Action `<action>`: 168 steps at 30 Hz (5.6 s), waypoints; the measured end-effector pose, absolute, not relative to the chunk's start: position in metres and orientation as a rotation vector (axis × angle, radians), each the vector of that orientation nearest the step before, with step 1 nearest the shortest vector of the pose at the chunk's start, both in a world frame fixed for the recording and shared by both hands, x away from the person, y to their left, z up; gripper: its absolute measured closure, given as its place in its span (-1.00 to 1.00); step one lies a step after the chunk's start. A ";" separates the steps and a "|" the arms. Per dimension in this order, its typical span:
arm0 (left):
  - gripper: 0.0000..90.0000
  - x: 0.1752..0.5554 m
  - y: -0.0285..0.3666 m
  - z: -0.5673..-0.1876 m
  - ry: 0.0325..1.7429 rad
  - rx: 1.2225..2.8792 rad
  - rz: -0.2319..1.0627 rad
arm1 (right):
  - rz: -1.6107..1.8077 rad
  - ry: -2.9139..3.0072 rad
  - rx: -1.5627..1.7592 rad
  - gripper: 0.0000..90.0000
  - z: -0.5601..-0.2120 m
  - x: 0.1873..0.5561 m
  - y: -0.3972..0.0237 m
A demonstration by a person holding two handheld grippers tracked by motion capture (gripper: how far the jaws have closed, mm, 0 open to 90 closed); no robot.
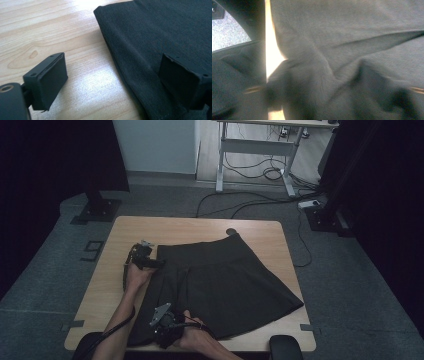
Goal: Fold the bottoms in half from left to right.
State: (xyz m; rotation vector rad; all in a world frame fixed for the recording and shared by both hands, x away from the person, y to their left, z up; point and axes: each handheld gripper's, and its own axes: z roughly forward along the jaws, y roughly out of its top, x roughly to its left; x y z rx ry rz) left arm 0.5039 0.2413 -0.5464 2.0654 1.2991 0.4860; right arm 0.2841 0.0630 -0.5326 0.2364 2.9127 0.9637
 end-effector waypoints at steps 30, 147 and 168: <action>0.89 0.466 0.284 -0.542 1.233 2.058 0.482 | 1.059 2.968 0.214 0.74 -0.531 0.281 0.087; -0.69 0.417 0.092 -0.502 0.771 2.163 0.370 | 1.014 2.458 1.125 0.02 -0.502 0.312 -0.256; -0.69 0.403 0.097 -0.546 0.817 2.202 0.393 | 1.159 2.540 0.983 -0.26 -0.478 0.346 -0.160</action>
